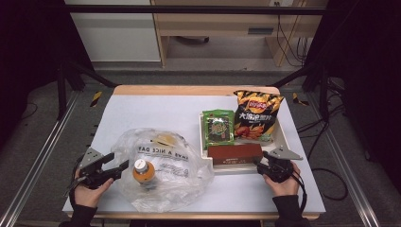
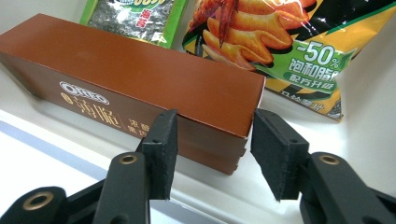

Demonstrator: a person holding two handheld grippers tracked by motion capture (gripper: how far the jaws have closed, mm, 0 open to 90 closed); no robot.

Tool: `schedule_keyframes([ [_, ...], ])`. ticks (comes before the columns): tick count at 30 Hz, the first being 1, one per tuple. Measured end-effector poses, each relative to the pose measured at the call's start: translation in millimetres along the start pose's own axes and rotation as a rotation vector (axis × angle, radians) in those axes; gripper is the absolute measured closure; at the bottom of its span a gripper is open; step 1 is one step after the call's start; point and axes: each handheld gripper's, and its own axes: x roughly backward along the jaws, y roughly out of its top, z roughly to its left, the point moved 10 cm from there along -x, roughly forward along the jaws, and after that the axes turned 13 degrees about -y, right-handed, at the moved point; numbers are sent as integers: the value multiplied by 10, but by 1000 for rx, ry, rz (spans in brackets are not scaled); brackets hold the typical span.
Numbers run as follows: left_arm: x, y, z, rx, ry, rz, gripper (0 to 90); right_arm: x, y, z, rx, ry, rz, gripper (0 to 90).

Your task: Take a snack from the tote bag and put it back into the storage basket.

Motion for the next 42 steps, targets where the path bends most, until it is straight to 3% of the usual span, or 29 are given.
schedule_keyframes([
  [11, 28, 24, 1, 0, 2, -16, 309, 59, -5, 92, -32, 58, 10, 540],
  [16, 28, 26, 2, -1, 2, -16, 309, 2, 10, 101, -8, 42, -3, 524],
  [20, 27, 26, 3, 0, 2, -16, 309, -50, -35, 95, -34, 57, 8, 520],
  [27, 36, 33, 8, 0, 3, -20, 309, -88, -26, 110, -40, 45, 7, 506],
  [34, 42, 41, 2, -4, 1, -23, 309, -148, -1, 96, -3, 9, -13, 511],
  [42, 79, 78, -10, -1, -3, -40, 309, -104, 26, 97, -18, 18, -27, 471],
])
